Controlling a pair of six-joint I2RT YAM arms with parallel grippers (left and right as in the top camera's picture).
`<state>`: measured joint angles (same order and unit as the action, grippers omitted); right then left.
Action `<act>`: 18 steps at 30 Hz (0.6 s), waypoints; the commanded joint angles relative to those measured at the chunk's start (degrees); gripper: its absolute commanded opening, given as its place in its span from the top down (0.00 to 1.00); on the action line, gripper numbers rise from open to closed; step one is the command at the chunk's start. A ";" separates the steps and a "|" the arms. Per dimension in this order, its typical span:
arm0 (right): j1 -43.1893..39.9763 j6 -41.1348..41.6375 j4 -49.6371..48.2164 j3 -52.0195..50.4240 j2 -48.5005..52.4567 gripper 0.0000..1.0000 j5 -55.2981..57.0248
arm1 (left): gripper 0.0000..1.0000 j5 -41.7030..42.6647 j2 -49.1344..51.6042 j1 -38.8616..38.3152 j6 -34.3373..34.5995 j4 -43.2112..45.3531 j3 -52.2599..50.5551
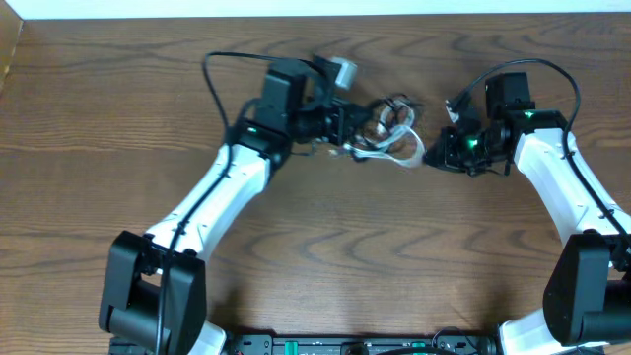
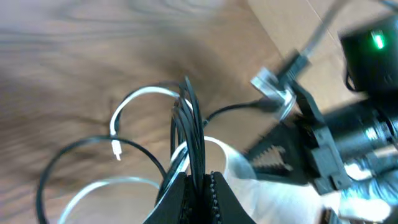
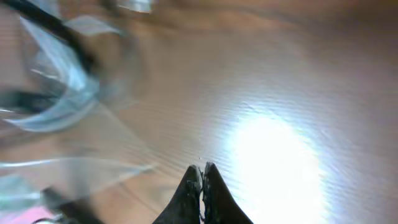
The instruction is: Untangle cables
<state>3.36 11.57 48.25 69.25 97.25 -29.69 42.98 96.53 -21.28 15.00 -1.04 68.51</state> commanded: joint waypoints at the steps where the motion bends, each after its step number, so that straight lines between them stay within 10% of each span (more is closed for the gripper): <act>1: 0.22 1.60 2.10 0.09 0.13 0.99 11.15 | 0.92 1.51 -1.88 4.70 0.11 0.59 -0.13; 7: -0.04 4.48 5.11 0.09 0.13 0.99 19.02 | 0.93 5.20 -2.03 11.78 0.11 -1.81 -0.13; 13: 0.07 -2.73 2.23 0.09 0.13 0.99 3.82 | 0.92 8.90 -2.03 12.59 0.04 -3.50 -0.15; 16: 0.09 -10.91 -0.07 0.09 0.13 0.82 -11.21 | 0.92 8.87 -2.03 11.85 0.04 -3.45 -0.15; 18: 0.11 -16.06 -1.38 0.09 0.15 0.41 -21.99 | 0.92 8.90 -2.03 11.13 0.04 -3.67 -0.15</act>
<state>3.25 5.98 47.81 69.25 97.25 -31.27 49.60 96.44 -9.17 15.16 -4.69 68.51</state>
